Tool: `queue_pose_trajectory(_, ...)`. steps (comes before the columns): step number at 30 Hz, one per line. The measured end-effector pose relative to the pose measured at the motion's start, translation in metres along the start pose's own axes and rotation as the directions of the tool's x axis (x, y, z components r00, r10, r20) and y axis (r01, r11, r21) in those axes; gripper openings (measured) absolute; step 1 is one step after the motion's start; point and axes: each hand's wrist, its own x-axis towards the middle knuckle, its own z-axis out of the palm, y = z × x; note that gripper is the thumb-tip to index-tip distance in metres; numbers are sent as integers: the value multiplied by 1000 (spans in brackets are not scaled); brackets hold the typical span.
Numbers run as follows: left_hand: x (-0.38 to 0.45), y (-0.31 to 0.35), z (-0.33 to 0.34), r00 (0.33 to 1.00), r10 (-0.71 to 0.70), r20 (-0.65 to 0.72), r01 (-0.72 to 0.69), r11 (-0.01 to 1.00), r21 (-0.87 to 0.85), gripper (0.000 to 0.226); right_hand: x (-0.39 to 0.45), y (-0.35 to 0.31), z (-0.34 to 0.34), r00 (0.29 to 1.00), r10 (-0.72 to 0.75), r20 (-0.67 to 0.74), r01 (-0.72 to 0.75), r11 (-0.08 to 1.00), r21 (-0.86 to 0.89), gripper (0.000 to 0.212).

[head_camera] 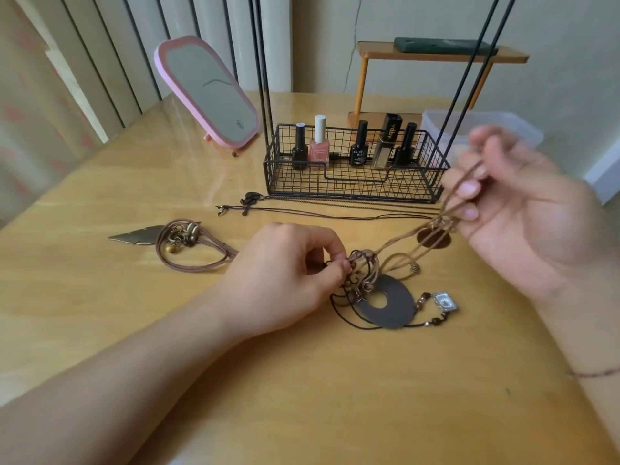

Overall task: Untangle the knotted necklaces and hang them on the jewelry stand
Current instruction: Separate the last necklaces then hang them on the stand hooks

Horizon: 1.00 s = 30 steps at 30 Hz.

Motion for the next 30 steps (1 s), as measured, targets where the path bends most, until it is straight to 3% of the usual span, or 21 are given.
queue_pose_trajectory(4,2,1,0,1000,0,-22,-1,1000,-26,15,4,-3,-4,995,-48,87,19,953,301,12)
queue_pose_trajectory(7,4,3,-1,997,-68,-23,58,955,-291,20,4,-3,-6,998,-12,60,-6,957,291,16)
queue_pose_trajectory(11,5,2,-5,991,-136,-13,104,808,-580,24,5,2,-8,987,-1,-163,-4,999,-34,24)
queue_pose_trajectory(14,6,4,-6,990,-139,10,111,740,-664,23,4,6,-9,980,-11,-197,-39,969,-245,26)
queue_pose_trajectory(17,7,8,-8,985,-151,80,162,666,-728,18,1,10,-10,952,-257,-165,83,737,-670,29)
queue_pose_trajectory(20,9,6,-11,977,-181,108,199,623,-756,20,-2,16,-4,898,-436,56,266,437,-859,22)
queue_pose_trajectory(22,9,6,-14,974,-197,113,212,608,-765,19,-4,21,-3,914,-370,167,299,337,-893,33)
queue_pose_trajectory(25,8,5,-16,977,-165,135,209,607,-767,16,-3,28,-3,970,-164,180,224,315,-922,51)
queue_pose_trajectory(30,6,1,-19,985,-42,166,155,635,-757,16,-5,43,-2,937,125,327,293,228,-928,40)
